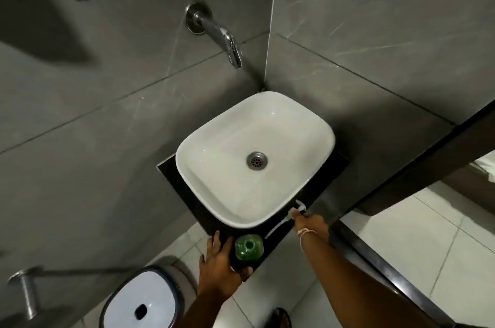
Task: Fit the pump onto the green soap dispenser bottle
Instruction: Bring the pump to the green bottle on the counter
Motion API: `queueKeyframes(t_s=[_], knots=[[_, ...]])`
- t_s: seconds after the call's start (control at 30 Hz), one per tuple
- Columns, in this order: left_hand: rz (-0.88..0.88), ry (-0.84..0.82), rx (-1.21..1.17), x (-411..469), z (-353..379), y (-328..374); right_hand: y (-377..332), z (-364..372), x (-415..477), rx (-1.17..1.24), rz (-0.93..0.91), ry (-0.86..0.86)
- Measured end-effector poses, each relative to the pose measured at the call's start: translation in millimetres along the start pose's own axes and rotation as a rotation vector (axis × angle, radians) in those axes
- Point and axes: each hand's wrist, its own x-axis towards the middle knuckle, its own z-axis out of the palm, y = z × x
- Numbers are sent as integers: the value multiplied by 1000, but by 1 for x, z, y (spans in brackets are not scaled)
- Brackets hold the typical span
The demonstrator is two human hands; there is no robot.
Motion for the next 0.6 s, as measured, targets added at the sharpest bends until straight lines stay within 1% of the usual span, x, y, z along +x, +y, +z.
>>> queueKeyframes(t_s=[0.07, 0.2, 0.23, 0.33, 0.37, 0.4, 0.47, 0.5, 0.6], knots=[[11, 42, -88, 5, 0, 3, -4, 1, 5, 51, 49, 1], [31, 62, -142, 9, -2, 7, -8, 7, 21, 127, 116, -64], [37, 67, -155, 10, -2, 6, -7, 9, 26, 185, 127, -106], [68, 76, -147, 12, 1, 0, -5, 5, 30, 408, 144, -310], [73, 78, -139, 12, 2, -1, -4, 3, 26, 441, 143, -311], [80, 80, -130, 13, 3, -3, -4, -3, 16, 435, 141, -244], [88, 86, -112, 13, 3, -4, -1, -17, -13, 363, 64, -14], [94, 87, -106, 14, 2, -4, 2, -24, -31, 373, -36, 64], [112, 95, -78, 13, 0, -4, 11, -41, -89, 433, -372, 175]])
